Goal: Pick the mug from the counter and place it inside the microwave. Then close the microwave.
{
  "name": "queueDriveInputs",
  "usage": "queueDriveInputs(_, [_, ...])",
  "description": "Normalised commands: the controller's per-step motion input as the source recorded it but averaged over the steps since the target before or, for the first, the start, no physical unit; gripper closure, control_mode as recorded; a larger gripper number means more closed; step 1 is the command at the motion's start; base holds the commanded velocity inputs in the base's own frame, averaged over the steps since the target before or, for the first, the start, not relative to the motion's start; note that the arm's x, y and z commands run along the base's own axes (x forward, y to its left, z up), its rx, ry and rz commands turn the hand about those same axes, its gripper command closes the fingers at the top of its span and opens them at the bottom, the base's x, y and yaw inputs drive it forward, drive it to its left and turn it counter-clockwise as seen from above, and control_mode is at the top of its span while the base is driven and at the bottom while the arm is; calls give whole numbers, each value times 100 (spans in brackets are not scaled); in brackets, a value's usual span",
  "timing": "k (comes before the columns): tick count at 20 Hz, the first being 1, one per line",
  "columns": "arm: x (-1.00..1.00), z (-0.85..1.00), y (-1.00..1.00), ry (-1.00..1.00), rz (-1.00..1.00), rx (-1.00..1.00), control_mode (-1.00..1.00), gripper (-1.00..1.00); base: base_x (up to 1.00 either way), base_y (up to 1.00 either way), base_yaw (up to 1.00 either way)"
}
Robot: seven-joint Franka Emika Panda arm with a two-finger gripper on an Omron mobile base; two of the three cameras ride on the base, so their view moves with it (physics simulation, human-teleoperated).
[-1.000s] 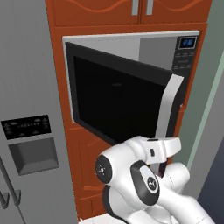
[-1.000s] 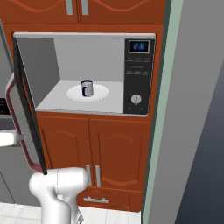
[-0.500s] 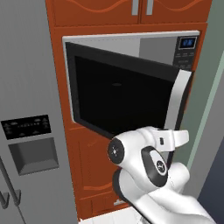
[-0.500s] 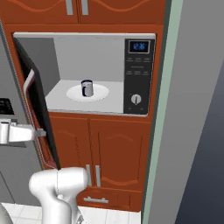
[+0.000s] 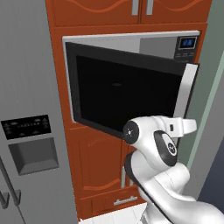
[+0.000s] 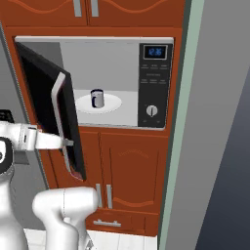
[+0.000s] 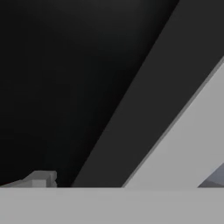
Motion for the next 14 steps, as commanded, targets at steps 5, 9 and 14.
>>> queueDriveInputs(5, [68,6,-37,0,8,0,-100,-100,0,0,0])
queueDriveInputs(9, [62,1,-37,0,13,0,-100,-100,0,0,0])
queueDriveInputs(14, [55,0,-35,-1,16,0,-100,-100,0,0,0])
